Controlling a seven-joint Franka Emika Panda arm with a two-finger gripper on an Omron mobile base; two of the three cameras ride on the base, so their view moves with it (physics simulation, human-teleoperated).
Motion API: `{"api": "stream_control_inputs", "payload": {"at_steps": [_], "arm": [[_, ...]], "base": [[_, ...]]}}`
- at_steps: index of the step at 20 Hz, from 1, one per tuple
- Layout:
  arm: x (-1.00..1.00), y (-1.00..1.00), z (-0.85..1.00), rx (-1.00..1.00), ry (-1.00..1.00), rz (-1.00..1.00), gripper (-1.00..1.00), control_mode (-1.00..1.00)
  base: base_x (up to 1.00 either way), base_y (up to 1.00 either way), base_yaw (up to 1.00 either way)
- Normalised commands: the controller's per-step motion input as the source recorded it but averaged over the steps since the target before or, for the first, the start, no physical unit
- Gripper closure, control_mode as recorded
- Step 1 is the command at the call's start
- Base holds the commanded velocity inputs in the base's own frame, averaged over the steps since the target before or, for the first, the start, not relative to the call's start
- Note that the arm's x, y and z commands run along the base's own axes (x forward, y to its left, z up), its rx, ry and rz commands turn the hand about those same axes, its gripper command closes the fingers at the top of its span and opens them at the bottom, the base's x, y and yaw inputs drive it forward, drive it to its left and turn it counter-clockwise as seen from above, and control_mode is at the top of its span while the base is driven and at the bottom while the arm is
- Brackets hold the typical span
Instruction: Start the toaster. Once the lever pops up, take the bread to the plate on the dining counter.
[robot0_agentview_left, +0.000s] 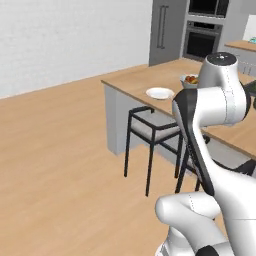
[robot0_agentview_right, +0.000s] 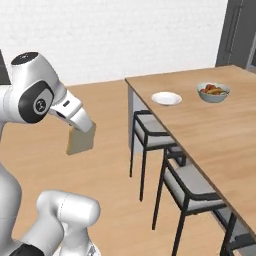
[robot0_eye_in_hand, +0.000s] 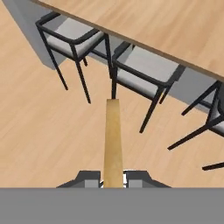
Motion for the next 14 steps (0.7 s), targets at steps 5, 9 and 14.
{"api": "stream_control_inputs", "payload": {"at_steps": [5,9,14], "arm": [[0.0,0.0,0.0,0.0,0.0,0.0,1.0,1.0],[0.0,0.0,0.0,0.0,0.0,0.0,1.0,1.0],[0.0,0.0,0.0,0.0,0.0,0.0,1.0,1.0]], "base": [[1.0,0.83,-0.31],[1.0,0.82,-0.36],[0.99,0.79,-0.41]]}}
